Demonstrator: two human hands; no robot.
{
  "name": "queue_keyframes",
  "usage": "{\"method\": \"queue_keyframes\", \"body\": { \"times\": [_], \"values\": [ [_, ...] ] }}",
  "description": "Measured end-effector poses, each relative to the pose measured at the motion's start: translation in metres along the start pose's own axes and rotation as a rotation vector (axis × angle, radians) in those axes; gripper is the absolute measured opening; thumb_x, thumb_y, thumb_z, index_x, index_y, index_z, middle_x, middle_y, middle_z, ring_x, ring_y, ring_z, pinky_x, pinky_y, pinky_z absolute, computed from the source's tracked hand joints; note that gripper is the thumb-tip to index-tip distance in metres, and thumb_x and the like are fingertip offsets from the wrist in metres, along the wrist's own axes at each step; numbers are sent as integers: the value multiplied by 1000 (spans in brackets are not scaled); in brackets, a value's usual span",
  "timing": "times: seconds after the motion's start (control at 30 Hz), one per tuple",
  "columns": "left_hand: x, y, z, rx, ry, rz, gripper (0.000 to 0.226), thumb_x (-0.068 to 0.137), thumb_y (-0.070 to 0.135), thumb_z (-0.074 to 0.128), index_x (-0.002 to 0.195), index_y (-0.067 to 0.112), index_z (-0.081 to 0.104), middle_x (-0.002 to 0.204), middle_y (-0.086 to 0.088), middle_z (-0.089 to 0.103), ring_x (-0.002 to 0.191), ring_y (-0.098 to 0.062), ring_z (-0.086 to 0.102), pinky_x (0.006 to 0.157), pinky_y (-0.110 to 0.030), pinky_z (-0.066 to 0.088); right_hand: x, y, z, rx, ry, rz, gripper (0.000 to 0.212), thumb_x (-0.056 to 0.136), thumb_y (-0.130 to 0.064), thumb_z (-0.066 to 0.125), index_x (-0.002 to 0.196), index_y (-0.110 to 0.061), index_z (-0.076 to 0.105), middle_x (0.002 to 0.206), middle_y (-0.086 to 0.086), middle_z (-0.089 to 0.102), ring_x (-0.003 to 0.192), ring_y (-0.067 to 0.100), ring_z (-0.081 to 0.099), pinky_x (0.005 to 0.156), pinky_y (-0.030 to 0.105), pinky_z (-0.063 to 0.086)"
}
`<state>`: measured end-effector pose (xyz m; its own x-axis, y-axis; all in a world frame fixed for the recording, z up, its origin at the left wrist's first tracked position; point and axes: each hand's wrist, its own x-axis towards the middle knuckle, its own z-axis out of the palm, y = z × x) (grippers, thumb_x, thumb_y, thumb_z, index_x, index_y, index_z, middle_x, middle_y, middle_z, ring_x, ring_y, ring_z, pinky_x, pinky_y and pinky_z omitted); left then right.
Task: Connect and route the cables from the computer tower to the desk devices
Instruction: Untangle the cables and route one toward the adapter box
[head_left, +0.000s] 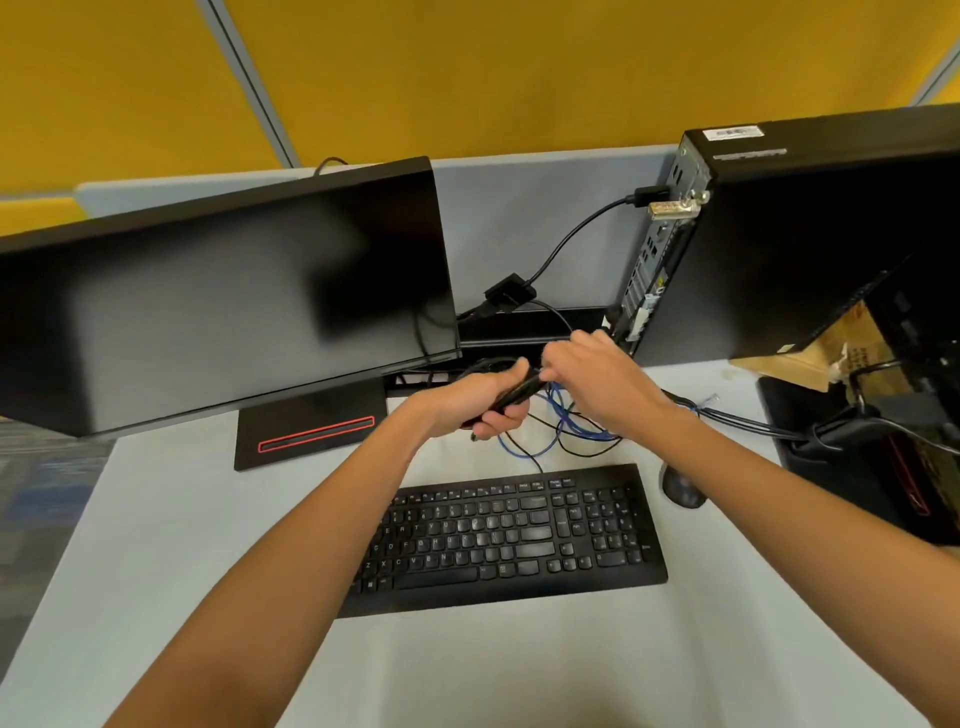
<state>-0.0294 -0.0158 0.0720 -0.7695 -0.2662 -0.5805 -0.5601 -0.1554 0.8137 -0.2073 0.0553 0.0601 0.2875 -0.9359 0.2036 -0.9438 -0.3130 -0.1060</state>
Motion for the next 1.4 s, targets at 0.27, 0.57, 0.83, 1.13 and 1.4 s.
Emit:
{"method": "queue_keyframes", "body": {
  "times": [0.27, 0.57, 0.83, 1.13, 1.4],
  "values": [
    [-16, -10, -17, -484, -132, 108, 51, 101, 46, 26, 62, 16, 39, 44, 11, 29, 34, -1, 22, 39, -18, 12, 9, -13, 40, 654, 17, 431, 22, 104, -15, 33, 91, -6, 48, 78, 10, 53, 69, 24, 45, 65, 33, 37],
    [10, -6, -3, -733, 391, 370, 40, 104, 26, 34, 131, 0, 47, 57, 10, 36, 44, -2, 28, 45, -14, 28, 14, -30, 59, 742, -453, 719, 5, 99, -6, 35, 99, -8, 39, 76, 5, 44, 68, 20, 42, 54, 30, 33],
    [39, 1, 41, -80, 722, 298, 7, 95, 20, 55, 101, 22, 58, 79, 8, 67, 76, -8, 62, 85, -34, 51, 20, -44, 47, 1654, -354, 832, 23, 103, -6, 34, 110, -6, 56, 95, 7, 61, 90, 18, 57, 69, 25, 52],
    [24, -58, 20, 632, 923, 132, 23, 83, 32, 58, 106, 28, 59, 112, 4, 44, 100, -18, 49, 90, -33, 27, 17, -46, 51, 2120, -347, 834, 63, 80, 28, 22, 127, -3, 52, 120, 17, 61, 113, 24, 59, 96, 36, 51],
    [17, -67, 47, 683, 728, 139, 39, 83, 2, 55, 112, 26, 45, 119, -3, 35, 80, -30, 56, 80, -45, 51, 15, -28, 72, 888, -306, 691, 11, 88, -22, 63, 78, -17, 64, 81, 1, 62, 79, 16, 57, 75, 34, 49]
  ]
}}
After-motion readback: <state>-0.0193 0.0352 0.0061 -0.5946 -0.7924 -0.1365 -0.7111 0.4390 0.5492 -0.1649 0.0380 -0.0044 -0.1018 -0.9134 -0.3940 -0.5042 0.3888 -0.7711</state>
